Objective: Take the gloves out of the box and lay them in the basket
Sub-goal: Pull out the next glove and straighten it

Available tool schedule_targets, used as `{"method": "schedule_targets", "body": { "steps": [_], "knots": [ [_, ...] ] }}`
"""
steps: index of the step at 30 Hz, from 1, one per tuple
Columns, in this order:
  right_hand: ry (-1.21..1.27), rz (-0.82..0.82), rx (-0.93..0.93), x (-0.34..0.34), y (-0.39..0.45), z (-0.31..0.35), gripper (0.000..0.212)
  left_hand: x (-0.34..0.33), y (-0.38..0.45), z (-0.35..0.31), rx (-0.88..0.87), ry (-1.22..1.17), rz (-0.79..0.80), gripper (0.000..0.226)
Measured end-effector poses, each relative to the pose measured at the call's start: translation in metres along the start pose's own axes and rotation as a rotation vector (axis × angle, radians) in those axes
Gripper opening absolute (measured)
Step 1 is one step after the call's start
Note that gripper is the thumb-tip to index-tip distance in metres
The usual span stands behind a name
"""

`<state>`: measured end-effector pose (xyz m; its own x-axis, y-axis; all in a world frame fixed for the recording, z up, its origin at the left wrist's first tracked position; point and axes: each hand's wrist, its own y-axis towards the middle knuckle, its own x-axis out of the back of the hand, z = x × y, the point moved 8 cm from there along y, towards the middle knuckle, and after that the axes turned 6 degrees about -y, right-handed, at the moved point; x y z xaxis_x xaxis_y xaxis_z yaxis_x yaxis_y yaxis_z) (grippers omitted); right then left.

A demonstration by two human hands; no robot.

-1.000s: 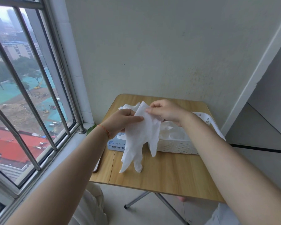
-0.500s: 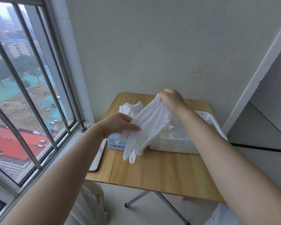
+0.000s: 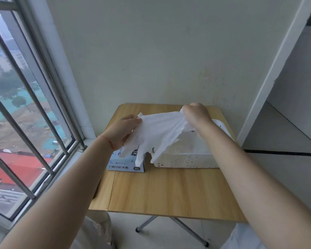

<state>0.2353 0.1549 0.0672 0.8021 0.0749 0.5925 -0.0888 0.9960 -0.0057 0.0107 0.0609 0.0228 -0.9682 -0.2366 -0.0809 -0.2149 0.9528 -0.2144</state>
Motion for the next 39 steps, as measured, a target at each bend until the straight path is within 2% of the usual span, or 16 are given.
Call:
{"method": "schedule_targets", "body": {
  "steps": [2,4,8,10,14,16,18,20,22,25,29,30,33,35,37,39],
  "knots": [
    [0.024,0.012,-0.009,0.002,0.002,-0.010,0.012,-0.003,0.010,-0.010,-0.090,0.275,-0.111,0.014],
    [0.017,0.017,-0.002,0.009,0.006,-0.020,0.008,-0.014,0.021,-0.025,-0.194,0.470,-0.179,0.017],
    [0.043,0.024,0.004,0.029,0.019,-0.047,0.024,-0.058,0.045,-0.058,-0.344,0.805,-0.148,0.008],
    [-0.083,0.001,0.024,0.040,0.027,-0.061,0.032,-0.079,0.055,-0.068,-0.383,0.945,-0.143,0.006],
    [-0.478,-0.072,0.064,0.050,0.036,-0.089,0.037,-0.109,0.062,-0.061,-0.474,1.266,-0.245,0.022],
    [-0.546,-0.091,0.103,0.044,0.037,-0.096,0.033,-0.126,0.051,-0.054,-0.624,1.281,-0.265,0.019],
    [-0.598,-0.113,0.131,0.041,0.037,-0.095,0.017,-0.149,0.041,-0.042,-0.741,1.255,-0.126,0.018],
    [-0.671,-0.153,0.154,0.040,0.035,-0.089,0.012,-0.165,0.038,-0.019,-0.662,1.266,0.109,0.025],
    [-0.707,-0.178,0.165,0.038,0.033,-0.089,0.013,-0.166,0.037,0.001,-0.532,1.313,0.246,0.039],
    [-0.732,-0.194,0.172,0.037,0.031,-0.090,0.013,-0.160,0.025,-0.004,-0.588,1.250,0.241,0.042],
    [-0.788,-0.178,0.174,0.034,0.031,-0.088,0.014,-0.161,0.013,-0.010,-0.577,1.522,0.249,0.028],
    [-0.805,-0.169,0.172,0.033,0.032,-0.087,0.014,-0.163,0.011,-0.011,-0.551,1.520,0.268,0.025],
    [-0.869,-0.166,0.168,0.033,0.030,-0.083,0.018,-0.171,0.008,-0.009,-0.369,1.245,0.347,0.033],
    [-0.904,-0.183,0.189,0.034,0.027,-0.080,0.023,-0.170,0.012,-0.009,-0.394,1.217,0.272,0.039],
    [-0.937,-0.192,0.222,0.034,0.024,-0.078,0.032,-0.164,0.018,-0.010,-0.518,1.342,0.133,0.031],
    [-0.967,-0.189,0.255,0.031,0.023,-0.077,0.045,-0.155,0.026,0.006,-0.459,1.460,0.130,0.046]
  ]
}}
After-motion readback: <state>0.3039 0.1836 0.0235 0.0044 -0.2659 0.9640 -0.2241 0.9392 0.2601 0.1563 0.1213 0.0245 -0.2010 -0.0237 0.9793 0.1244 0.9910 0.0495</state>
